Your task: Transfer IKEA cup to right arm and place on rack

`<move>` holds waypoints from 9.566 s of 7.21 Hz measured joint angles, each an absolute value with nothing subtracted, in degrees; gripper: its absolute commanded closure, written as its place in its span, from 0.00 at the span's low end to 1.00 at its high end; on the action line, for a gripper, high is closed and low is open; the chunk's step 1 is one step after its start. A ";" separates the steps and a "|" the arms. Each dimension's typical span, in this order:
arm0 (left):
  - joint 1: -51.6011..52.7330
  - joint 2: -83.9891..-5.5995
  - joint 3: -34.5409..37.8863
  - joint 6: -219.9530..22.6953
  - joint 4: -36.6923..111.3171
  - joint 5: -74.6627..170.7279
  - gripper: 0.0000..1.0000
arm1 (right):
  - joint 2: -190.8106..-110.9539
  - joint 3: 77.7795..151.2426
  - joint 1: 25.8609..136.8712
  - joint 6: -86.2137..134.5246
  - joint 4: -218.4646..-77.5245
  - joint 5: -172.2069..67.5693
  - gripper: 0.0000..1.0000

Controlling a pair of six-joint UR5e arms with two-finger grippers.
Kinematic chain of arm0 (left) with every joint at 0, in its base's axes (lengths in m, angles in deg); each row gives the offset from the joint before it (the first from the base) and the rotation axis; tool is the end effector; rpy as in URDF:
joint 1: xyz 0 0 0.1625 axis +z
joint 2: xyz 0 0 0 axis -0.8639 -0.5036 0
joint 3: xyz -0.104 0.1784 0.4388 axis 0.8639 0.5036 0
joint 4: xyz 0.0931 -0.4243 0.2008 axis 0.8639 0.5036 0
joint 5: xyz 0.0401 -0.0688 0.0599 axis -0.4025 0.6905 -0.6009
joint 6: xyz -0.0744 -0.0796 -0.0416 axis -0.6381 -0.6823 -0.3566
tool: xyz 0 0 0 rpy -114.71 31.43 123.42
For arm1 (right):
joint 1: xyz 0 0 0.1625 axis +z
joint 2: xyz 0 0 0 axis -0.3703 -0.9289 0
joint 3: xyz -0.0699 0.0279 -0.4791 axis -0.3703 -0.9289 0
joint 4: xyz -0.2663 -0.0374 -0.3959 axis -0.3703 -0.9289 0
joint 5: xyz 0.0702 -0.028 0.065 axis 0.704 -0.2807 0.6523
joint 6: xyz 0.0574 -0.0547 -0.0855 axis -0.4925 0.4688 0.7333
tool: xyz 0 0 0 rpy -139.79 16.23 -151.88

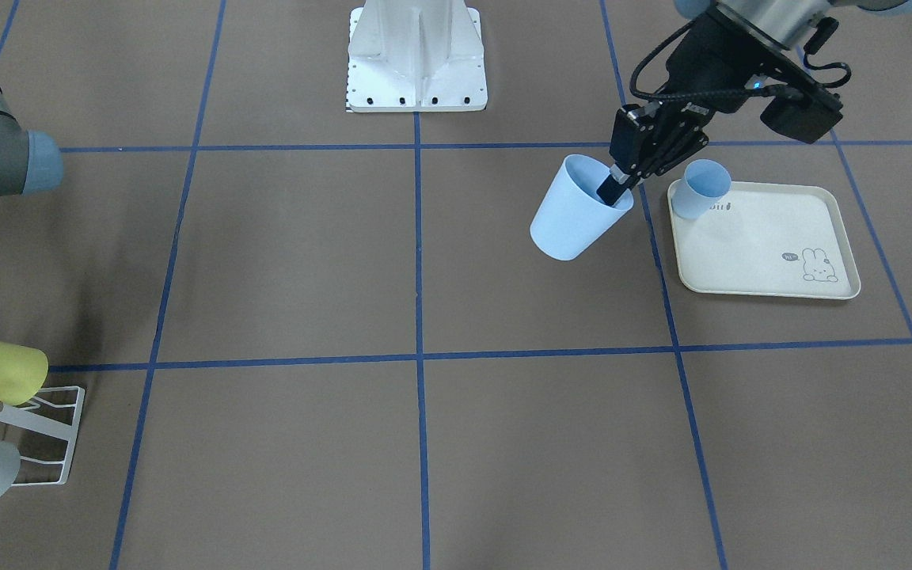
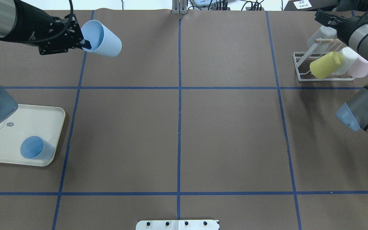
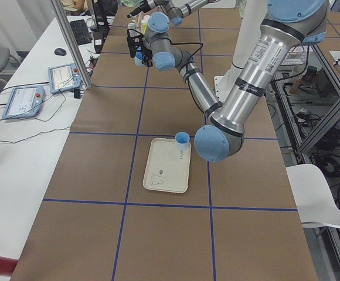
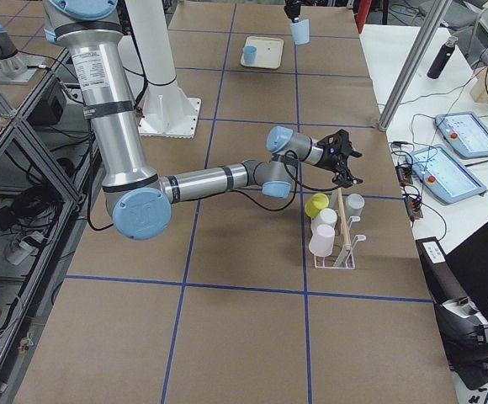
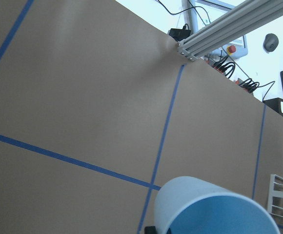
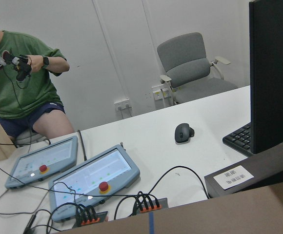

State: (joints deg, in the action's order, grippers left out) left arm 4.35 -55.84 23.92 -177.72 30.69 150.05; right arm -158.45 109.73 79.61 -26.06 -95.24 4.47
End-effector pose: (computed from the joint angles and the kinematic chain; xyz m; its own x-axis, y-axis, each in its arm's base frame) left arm 0.3065 -0.5658 0.1406 0.1350 -0.2937 -0.9463 0.3951 0.8918 -0.2204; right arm -0.2376 -0.6681 0.4793 0.4776 0.0290 0.8781 -0.8016 0.4234 0.4220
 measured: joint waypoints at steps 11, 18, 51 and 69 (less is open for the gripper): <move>16.06 -64.38 14.01 -215.69 69.42 127.53 1.00 | -150.92 136.88 64.67 -96.27 -95.17 13.84 0.01; 18.20 -64.49 14.86 -218.66 71.95 127.56 1.00 | -145.99 134.58 60.65 -104.29 -95.21 8.54 0.01; 18.83 -10.35 24.95 -153.92 43.28 144.05 0.99 | -160.53 116.49 86.35 -29.63 -95.68 7.60 0.70; 4.03 -23.22 28.22 -154.72 36.93 161.27 1.00 | -158.24 97.16 86.33 -19.45 -95.06 7.07 0.01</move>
State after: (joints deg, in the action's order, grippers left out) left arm 4.03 -23.22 28.22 -154.72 36.93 161.27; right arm -158.24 97.16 86.33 -19.45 -95.06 7.07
